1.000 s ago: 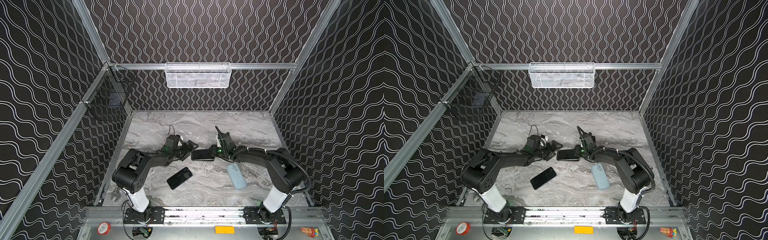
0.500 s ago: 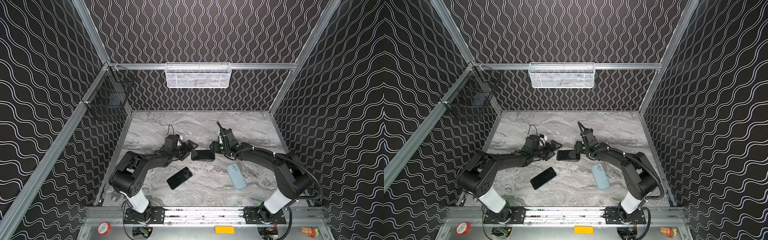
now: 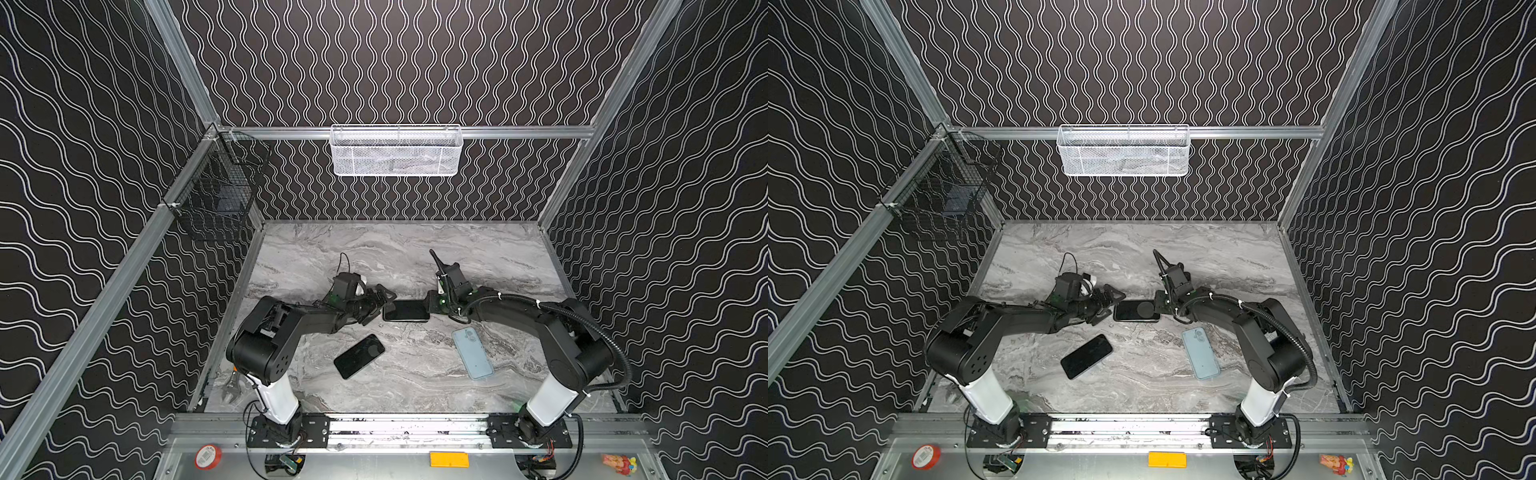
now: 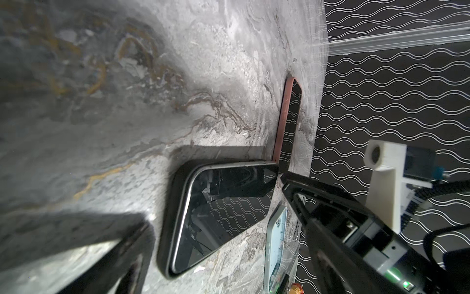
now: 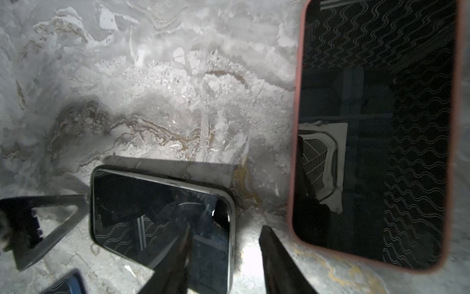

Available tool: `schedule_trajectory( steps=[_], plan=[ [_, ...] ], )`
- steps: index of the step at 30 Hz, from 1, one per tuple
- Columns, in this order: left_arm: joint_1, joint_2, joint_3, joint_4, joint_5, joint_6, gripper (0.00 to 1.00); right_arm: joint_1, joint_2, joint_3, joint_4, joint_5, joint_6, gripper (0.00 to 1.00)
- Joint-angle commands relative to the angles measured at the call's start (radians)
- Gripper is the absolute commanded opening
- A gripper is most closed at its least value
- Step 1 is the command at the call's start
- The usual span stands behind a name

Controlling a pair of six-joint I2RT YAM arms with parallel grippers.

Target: Put the phone into the phone case

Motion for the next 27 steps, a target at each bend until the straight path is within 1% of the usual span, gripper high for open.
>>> schedule_trajectory(
  steps=[1,5,11,15,16,21,27],
  plan=[
    [-0.002,0.014,0.004,0.059,0.004,-0.016,0.97,0.002,0.010,0.018,0.000,-0.017,-0.013,0.41],
    [-0.003,0.032,0.015,0.065,0.006,-0.021,0.97,0.011,0.020,0.023,-0.001,-0.021,-0.010,0.33],
    [-0.009,0.057,0.021,0.085,0.009,-0.032,0.97,0.025,0.035,0.022,0.001,-0.029,-0.001,0.30],
    [-0.011,0.064,0.022,0.089,0.011,-0.033,0.97,0.034,0.042,0.023,0.007,-0.031,0.005,0.30],
    [-0.011,0.066,0.023,0.092,0.011,-0.034,0.97,0.036,0.045,0.051,0.004,-0.032,0.006,0.30],
    [-0.011,0.069,0.021,0.102,0.014,-0.039,0.97,0.043,0.057,0.069,-0.001,-0.029,0.006,0.30],
    [-0.011,0.060,0.015,0.099,0.011,-0.035,0.97,0.044,0.057,0.086,-0.026,-0.005,0.006,0.39]
  ],
)
